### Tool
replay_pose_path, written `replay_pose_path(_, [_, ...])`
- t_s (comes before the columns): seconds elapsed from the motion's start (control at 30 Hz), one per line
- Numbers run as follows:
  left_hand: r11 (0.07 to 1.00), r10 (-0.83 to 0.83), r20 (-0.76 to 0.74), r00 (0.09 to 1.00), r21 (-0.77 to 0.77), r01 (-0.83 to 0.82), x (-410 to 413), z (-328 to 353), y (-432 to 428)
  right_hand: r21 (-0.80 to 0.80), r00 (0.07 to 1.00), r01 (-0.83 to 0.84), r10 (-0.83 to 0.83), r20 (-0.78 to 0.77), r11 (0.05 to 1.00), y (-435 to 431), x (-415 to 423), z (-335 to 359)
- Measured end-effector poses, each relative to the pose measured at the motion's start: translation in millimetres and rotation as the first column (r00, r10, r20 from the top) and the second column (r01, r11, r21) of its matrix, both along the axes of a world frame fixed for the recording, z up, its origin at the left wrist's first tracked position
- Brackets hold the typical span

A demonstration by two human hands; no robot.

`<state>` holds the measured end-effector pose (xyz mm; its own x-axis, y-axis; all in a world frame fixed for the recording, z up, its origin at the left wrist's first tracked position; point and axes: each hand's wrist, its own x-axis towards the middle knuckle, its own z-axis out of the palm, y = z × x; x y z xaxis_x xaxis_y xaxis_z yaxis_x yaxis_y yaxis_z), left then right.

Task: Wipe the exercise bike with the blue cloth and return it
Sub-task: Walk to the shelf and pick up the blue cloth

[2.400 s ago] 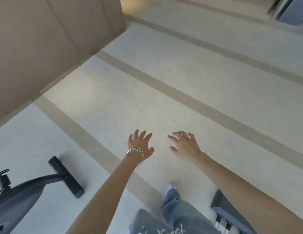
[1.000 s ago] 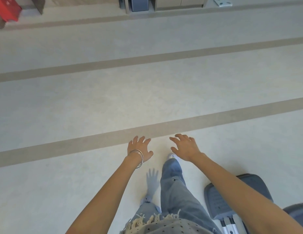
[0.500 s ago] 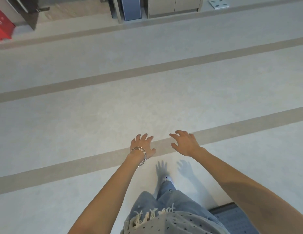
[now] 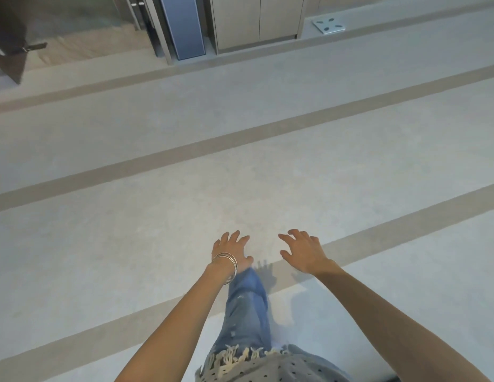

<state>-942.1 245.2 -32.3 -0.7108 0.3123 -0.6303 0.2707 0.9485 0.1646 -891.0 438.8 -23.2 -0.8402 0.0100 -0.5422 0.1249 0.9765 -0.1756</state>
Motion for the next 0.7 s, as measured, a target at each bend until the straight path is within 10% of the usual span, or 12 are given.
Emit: replay_pose_path(0.7, [0.989,-0.143,-0.042,0.989,0.020,0.144,-316,8,78,0.035,0.995,0.102,-0.101,-0.017,0.994,77,-288,14])
